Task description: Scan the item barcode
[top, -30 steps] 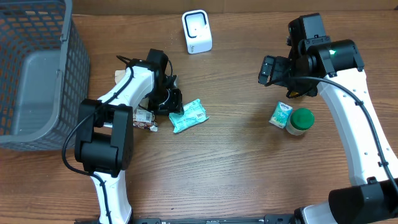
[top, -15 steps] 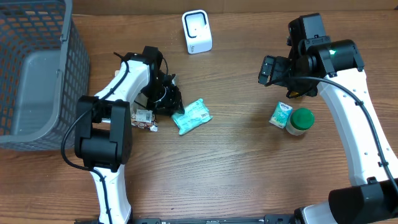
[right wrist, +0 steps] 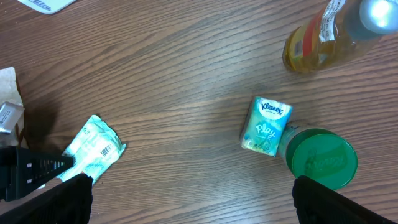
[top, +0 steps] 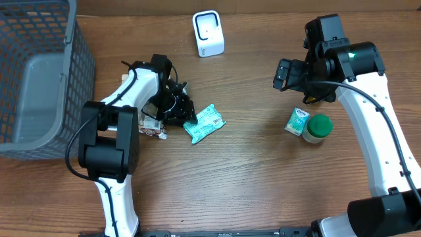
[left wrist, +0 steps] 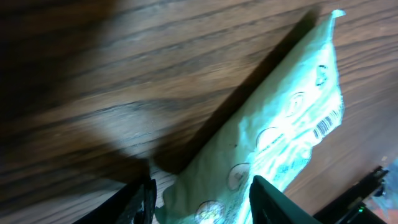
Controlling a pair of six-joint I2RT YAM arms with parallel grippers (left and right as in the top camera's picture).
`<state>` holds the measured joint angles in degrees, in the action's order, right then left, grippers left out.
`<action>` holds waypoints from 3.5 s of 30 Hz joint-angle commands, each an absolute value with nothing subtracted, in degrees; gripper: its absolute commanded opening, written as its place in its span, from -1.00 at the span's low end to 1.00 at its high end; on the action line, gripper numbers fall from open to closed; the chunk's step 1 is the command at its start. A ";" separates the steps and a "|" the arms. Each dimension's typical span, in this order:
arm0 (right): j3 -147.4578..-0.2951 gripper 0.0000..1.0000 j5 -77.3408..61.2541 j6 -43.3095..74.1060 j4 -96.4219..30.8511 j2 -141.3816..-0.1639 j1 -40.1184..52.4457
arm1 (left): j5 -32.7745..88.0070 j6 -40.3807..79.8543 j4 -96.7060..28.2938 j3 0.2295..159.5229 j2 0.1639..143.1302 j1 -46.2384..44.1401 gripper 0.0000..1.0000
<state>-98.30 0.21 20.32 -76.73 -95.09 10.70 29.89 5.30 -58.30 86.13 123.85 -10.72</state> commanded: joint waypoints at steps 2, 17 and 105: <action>-98.63 1.00 0.08 20.08 -76.55 -94.26 10.81 | 29.69 4.32 -54.89 81.58 125.16 -10.68 0.14; -98.63 1.00 0.08 20.08 -76.58 -94.26 10.81 | 30.50 4.91 -50.85 78.94 125.16 -11.27 -0.26; -98.63 1.00 0.08 20.08 -76.55 -94.26 10.81 | -18.52 -3.49 -48.21 105.51 97.80 -16.80 -0.91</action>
<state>-98.30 0.21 20.32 -76.73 -95.09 10.70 -2.48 0.27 -49.58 102.56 96.16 -12.93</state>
